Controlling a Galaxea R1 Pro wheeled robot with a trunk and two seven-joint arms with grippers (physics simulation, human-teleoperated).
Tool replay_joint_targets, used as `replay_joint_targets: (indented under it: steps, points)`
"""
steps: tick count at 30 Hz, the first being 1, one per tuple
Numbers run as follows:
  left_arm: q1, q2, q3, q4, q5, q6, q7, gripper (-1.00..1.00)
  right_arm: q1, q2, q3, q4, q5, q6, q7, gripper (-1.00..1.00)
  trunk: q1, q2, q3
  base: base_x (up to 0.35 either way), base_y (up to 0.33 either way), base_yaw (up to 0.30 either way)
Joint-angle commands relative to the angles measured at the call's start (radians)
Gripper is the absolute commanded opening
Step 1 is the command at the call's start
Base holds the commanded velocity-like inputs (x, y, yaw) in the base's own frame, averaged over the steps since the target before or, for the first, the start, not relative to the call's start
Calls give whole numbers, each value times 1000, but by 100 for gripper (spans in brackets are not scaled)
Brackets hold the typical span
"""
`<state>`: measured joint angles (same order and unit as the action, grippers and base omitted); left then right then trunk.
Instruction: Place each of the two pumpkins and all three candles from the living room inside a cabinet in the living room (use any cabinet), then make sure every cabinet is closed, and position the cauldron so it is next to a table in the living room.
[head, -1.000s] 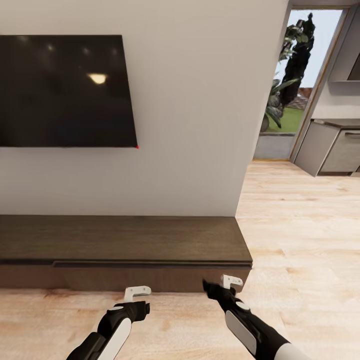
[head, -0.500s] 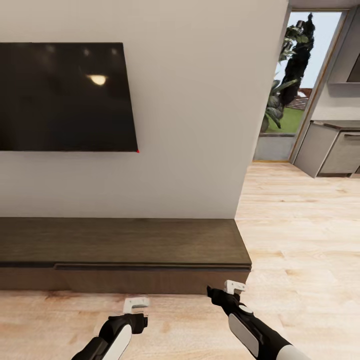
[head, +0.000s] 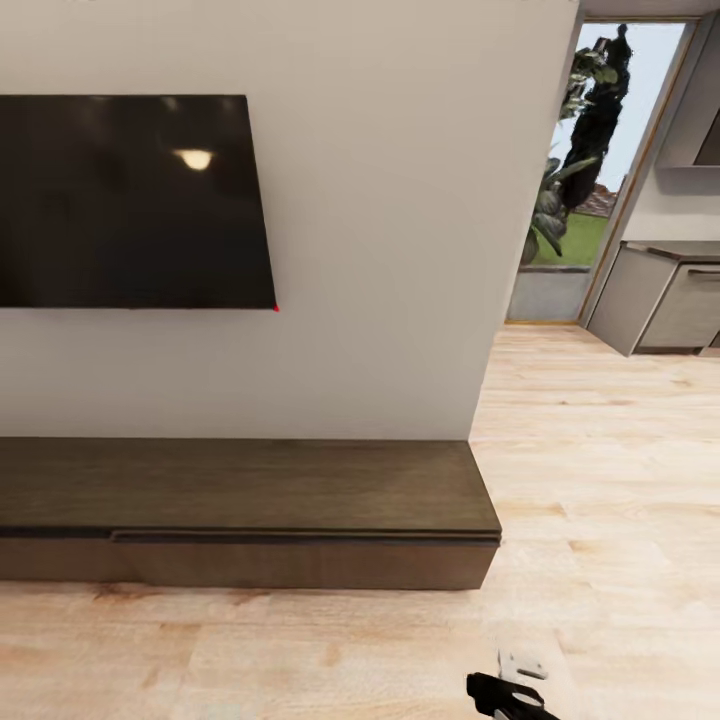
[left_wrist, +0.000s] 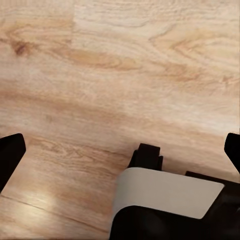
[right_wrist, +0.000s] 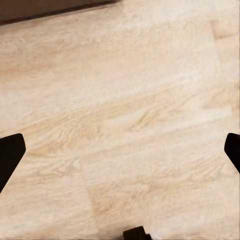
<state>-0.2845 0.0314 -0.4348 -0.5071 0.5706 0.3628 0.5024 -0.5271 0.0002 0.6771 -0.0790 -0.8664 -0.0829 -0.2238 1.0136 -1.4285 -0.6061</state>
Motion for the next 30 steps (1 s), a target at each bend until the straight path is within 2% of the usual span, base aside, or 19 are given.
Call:
replay_joint_targets:
  steps: [1, 6, 11, 16, 21, 25, 30]
  points:
    - [-1, 2, -12, 13, 7, -10, 0, 100, -1, 4, 9, 17, -10, -11, -3, 100, -4, 7, 2, 0, 0, 0]
    - [-1, 8, -48, 169, -3, -128, -70, 100, 28, 26, 9, 103, -10, -53, -2, 100, -23, 42, 18, 0, 0, 0]
    - [0, 15, -76, 291, -1, -260, -109, 100, 81, 29, 7, 115, -11, -98, -2, 100, -42, 77, 33, 0, 0, 0]
    - [3, 19, -89, 392, -1, -350, -160, 100, 110, 29, 6, 117, -12, -118, -2, 100, -62, 112, 49, 0, 0, 0]
    - [10, 32, -94, 438, 0, -384, -181, 100, 121, 29, 4, 121, -12, -121, -3, 100, -81, 147, 65, 0, 0, 0]
    - [17, 31, -97, 449, 2, -388, -183, 100, 129, 28, 4, 123, -14, -121, -5, 100, -96, 175, 77, 0, 0, 0]
    - [35, 26, -99, 458, 2, -401, -185, 100, 157, 28, 4, 124, -40, -123, -3, 100, -115, 210, 93, 0, 0, 0]
